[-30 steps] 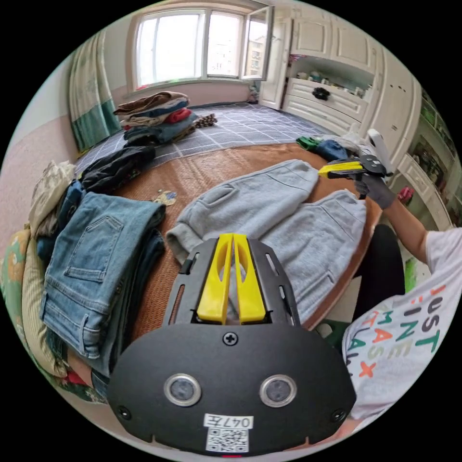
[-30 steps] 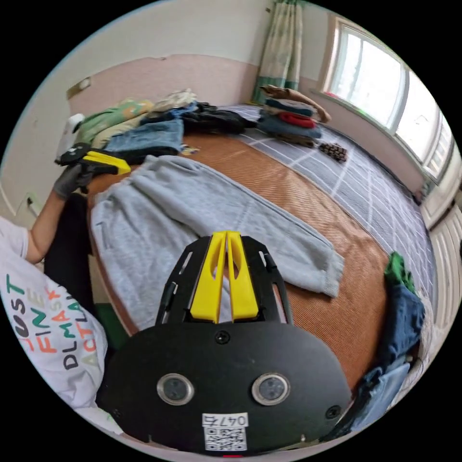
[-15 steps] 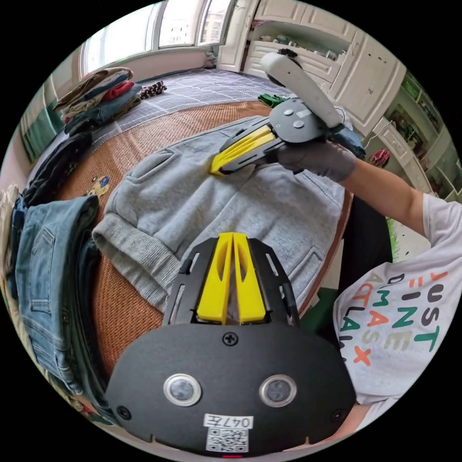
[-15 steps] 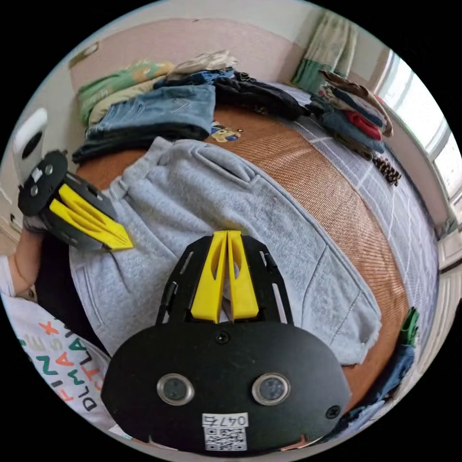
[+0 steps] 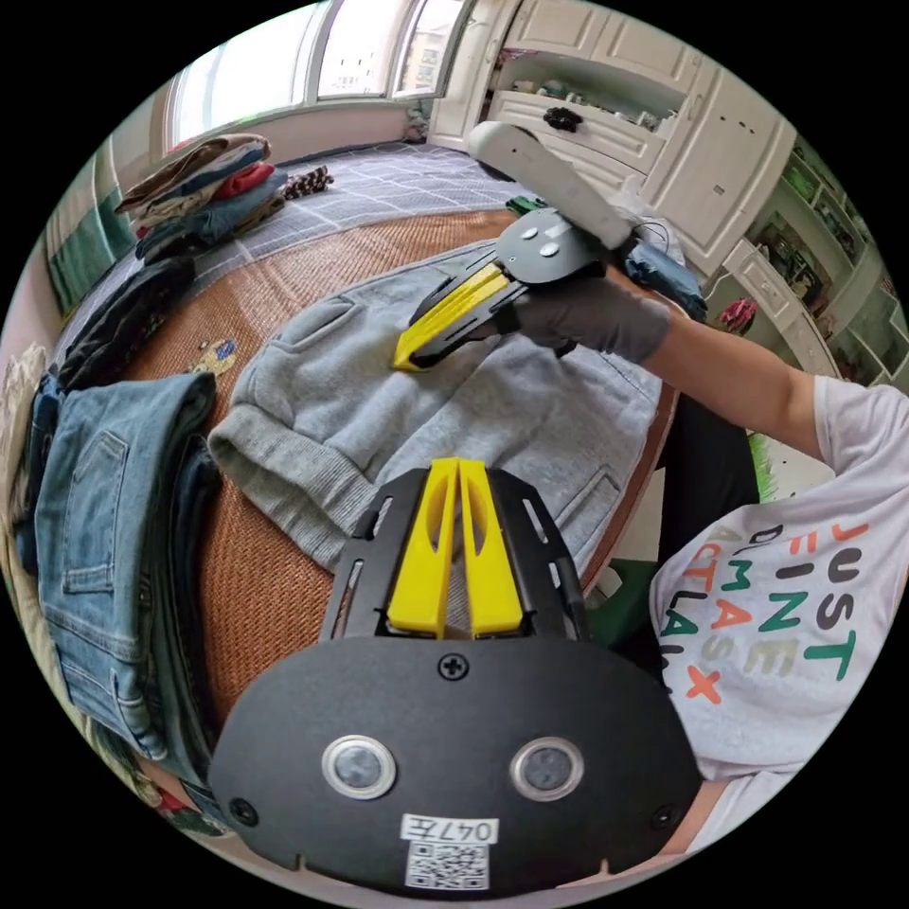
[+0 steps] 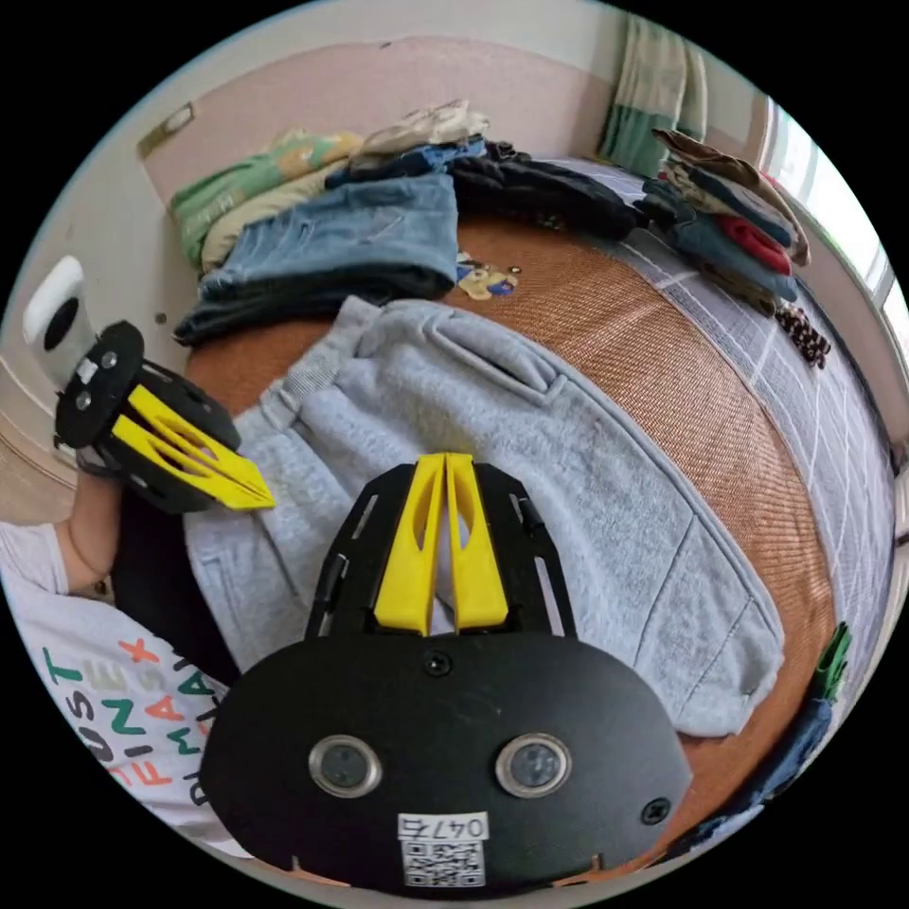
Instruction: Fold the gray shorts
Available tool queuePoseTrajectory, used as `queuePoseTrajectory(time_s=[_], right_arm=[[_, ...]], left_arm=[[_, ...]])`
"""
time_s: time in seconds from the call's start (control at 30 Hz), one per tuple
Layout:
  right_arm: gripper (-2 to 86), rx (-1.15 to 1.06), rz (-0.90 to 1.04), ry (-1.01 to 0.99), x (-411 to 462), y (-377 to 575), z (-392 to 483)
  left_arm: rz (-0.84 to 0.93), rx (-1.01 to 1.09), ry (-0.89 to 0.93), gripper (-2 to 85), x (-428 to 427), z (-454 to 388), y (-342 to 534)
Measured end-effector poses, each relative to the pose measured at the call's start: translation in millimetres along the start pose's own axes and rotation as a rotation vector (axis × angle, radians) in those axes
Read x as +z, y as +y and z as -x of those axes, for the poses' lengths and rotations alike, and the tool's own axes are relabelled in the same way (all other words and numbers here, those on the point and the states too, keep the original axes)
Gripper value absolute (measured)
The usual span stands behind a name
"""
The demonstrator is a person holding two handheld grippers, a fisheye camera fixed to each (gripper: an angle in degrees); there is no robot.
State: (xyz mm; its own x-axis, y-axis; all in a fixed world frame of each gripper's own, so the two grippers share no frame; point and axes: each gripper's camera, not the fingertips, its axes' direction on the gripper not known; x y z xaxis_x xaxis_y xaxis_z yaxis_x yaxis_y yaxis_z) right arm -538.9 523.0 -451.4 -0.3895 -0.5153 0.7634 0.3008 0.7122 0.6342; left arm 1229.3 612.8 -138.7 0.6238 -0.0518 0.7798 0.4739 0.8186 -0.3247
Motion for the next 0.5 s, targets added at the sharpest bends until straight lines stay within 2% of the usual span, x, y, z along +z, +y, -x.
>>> queuePoseTrajectory(time_s=[0.1,0.17,0.2,0.33,0.5], right_arm=[[-0.7,0.015,-0.285,-0.046,-82,74,10],[-0.4,0.028,-0.431,0.009,-129,141,21],[-0.1,0.059,-0.508,0.067,-152,192,28],[1.3,0.167,-0.591,0.134,-171,362,42],[3.0,0.289,-0.591,0.063,-148,497,43]], left_arm=[[-0.206,0.018,-0.007,-0.8,-47,2,24],[-0.363,-0.015,-0.035,-0.8,-83,11,51],[-0.384,-0.028,-0.049,-0.8,-90,13,57],[-0.347,-0.091,-0.124,-0.7,-111,21,81],[-0.298,-0.193,-0.087,-0.8,-119,-4,89]])
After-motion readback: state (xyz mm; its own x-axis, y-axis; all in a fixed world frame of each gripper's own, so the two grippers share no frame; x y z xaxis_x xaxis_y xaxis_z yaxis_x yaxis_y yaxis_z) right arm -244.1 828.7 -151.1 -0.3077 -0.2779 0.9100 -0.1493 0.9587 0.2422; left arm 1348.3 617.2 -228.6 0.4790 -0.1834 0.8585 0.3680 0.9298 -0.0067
